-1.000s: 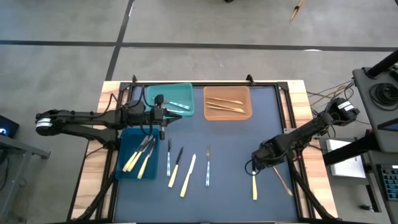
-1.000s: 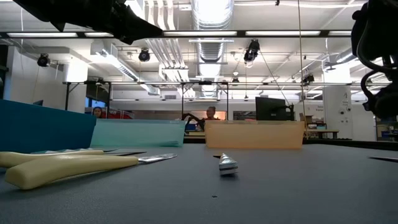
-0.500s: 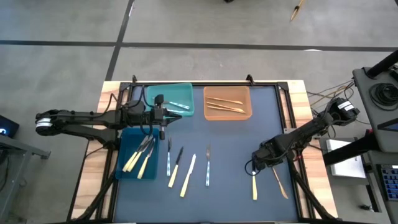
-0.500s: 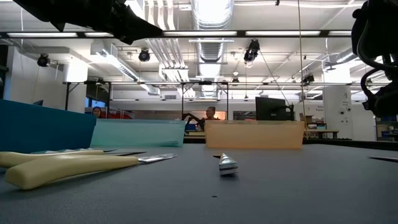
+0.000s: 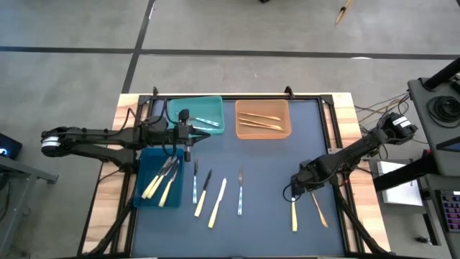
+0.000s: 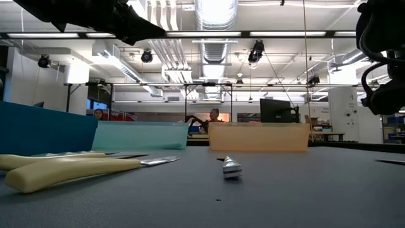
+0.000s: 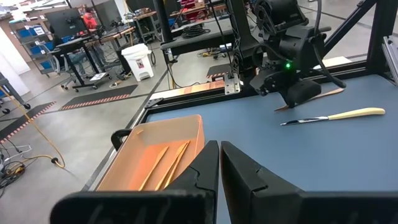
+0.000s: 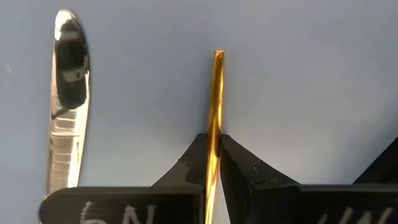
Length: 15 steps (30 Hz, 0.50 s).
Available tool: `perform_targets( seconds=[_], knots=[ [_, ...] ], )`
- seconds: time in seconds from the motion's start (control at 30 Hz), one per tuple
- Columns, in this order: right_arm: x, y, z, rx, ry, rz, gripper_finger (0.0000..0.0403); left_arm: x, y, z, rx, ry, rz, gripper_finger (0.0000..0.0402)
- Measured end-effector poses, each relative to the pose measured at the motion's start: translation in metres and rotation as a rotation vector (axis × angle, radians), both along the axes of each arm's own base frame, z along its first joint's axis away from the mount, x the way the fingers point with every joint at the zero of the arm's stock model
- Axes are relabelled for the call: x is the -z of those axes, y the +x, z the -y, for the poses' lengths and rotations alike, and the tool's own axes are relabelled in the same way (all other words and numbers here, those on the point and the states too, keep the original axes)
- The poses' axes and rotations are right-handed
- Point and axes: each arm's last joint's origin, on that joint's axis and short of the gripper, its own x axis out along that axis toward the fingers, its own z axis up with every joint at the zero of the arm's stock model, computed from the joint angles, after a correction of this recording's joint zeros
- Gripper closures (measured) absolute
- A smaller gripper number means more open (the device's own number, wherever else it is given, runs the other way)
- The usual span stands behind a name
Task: Sort silverware by color (type)
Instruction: Put the golden knife into the orange bin
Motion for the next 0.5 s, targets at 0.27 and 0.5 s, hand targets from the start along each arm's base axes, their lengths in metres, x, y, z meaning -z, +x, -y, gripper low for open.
perform_targets(
  seconds=[0.27,0.5],
  knots=[
    [-0.013,0.009,0.0,-0.005,-0.079,0.071,0.039,-0.001,0.0,0.0,0.0,0.002,0.011,0.0401],
    [-0.036,0.021,0.003,-0.02,-0.174,0.113,0.039,-0.003,0.0,0.0,0.0,0.004,0.027,0.0401]
  ],
)
